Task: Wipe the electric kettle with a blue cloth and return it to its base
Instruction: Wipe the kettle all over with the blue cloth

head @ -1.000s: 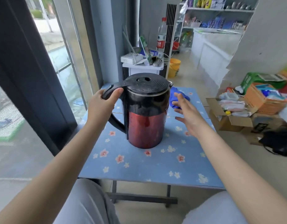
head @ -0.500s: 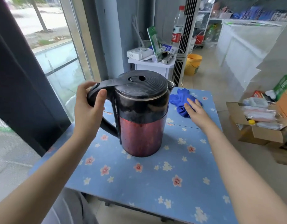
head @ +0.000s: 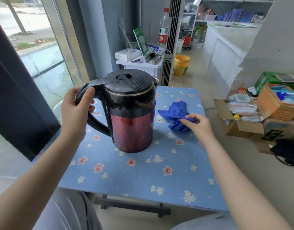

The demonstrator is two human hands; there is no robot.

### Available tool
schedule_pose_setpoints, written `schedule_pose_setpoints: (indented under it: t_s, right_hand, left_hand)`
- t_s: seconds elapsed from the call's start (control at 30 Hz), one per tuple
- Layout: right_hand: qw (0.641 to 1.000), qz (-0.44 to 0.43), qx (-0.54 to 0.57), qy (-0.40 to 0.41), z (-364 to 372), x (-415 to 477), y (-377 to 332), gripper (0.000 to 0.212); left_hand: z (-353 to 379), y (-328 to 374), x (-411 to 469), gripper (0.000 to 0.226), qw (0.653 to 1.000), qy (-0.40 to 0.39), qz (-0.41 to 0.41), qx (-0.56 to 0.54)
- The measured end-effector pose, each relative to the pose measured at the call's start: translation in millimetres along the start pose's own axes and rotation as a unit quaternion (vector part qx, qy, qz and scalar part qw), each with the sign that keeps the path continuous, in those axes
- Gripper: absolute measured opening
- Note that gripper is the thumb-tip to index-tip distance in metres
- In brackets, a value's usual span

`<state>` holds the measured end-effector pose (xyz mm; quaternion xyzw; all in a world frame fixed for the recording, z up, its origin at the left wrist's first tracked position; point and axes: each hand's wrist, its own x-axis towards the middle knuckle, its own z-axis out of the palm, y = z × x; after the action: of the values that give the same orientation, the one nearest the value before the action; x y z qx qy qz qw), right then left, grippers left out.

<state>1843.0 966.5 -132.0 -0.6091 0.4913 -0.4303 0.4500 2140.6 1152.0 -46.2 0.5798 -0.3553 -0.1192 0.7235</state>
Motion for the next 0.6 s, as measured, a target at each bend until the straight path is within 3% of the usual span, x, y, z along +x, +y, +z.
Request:
schedule_pose_setpoints:
  t_s: [0.13,0.23,0.3,0.37,0.43,0.5,0.6]
  right_hand:
    - [0.993,-0.03,0.106,0.036,-7,-59,-29,0.02]
    - [0.994,-0.063,0.085,0.032,-4,-93,-34,0.018]
    - [0.996,-0.079,0.04,-0.016,2,-106,-25,0.023]
    - [0.988,-0.07,-0.019,-0.139,11,-116,-14,0.038]
    - [0.957,-0.072,-0.165,-0.229,19,-121,1,0.041]
    - [0.916,-0.133,-0.318,-0.204,24,-122,16,0.041]
    - [0.92,-0.154,-0.333,-0.139,27,-121,25,0.034]
  left_hand:
    - [-8,9,-11,0.012,0.999,-0.031,-0.028,-0.015]
    - [-16,17,-22,0.012,0.997,-0.064,-0.043,-0.002]
    - [-21,22,-27,0.009,0.996,-0.081,-0.04,0.005]
    - [-24,26,-29,0.008,0.995,-0.094,-0.035,0.009]
    - [-26,28,-27,0.01,0.994,-0.107,-0.028,0.017]
    - [-26,30,-19,0.011,0.993,-0.114,-0.022,0.027]
    - [-23,32,-1,0.019,0.993,-0.099,-0.035,0.051]
